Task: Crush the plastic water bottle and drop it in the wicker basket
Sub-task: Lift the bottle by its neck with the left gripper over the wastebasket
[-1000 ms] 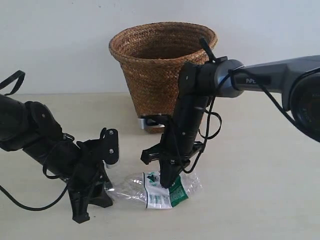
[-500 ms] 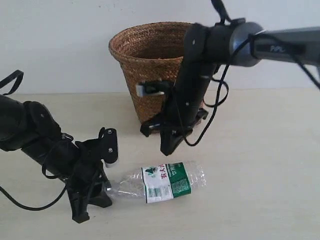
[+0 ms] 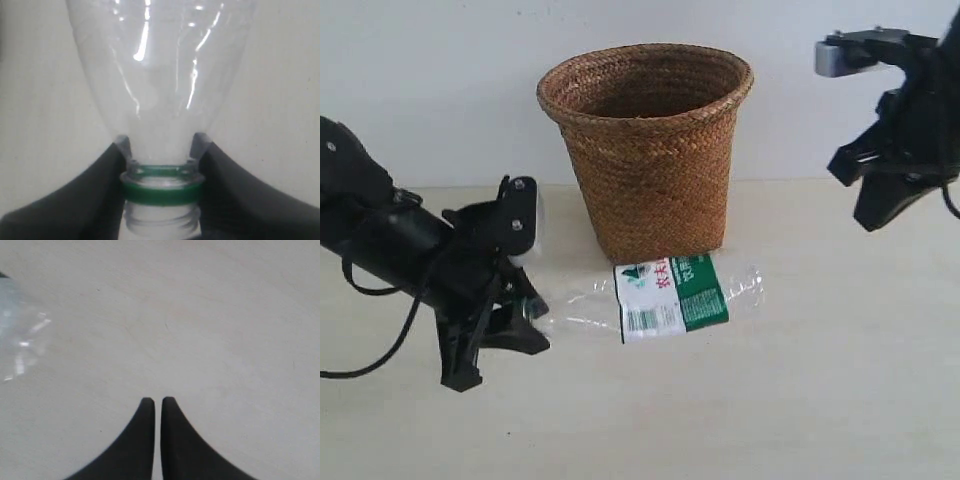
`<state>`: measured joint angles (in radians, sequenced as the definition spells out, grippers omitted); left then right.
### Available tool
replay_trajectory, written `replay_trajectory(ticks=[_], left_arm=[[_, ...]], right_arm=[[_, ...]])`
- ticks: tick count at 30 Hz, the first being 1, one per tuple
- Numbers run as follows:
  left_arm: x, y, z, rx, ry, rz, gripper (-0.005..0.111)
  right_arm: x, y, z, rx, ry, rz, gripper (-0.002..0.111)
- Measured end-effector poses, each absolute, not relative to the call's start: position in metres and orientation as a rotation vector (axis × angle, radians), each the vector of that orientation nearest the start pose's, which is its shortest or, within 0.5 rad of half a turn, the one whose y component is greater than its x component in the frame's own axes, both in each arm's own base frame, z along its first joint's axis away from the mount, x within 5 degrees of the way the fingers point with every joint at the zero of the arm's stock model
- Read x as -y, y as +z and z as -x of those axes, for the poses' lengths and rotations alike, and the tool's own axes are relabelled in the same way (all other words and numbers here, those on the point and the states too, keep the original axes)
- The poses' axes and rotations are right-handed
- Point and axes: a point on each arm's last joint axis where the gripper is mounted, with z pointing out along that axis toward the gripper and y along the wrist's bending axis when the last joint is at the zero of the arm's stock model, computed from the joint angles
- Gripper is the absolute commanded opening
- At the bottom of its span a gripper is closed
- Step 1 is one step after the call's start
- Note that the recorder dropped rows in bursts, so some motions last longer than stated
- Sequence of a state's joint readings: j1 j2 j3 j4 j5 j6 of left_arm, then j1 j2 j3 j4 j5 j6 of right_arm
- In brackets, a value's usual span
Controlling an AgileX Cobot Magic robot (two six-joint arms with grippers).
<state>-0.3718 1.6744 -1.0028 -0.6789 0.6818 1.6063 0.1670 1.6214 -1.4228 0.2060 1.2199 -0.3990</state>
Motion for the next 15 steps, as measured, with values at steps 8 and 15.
replay_trajectory(ticks=[8,15], left_arm=[[0.158,0.303,-0.294,-1.642,-0.23,-1.655,0.004],[0.164,0.367,-0.368,-1.48,0.086,-1.124,0.041]], right_arm=[[-0.051,0.281,-0.318,-2.81,0.274,0.618,0.0],[-0.058,0.268,-0.318,-2.761,0.384,0.594,0.0]])
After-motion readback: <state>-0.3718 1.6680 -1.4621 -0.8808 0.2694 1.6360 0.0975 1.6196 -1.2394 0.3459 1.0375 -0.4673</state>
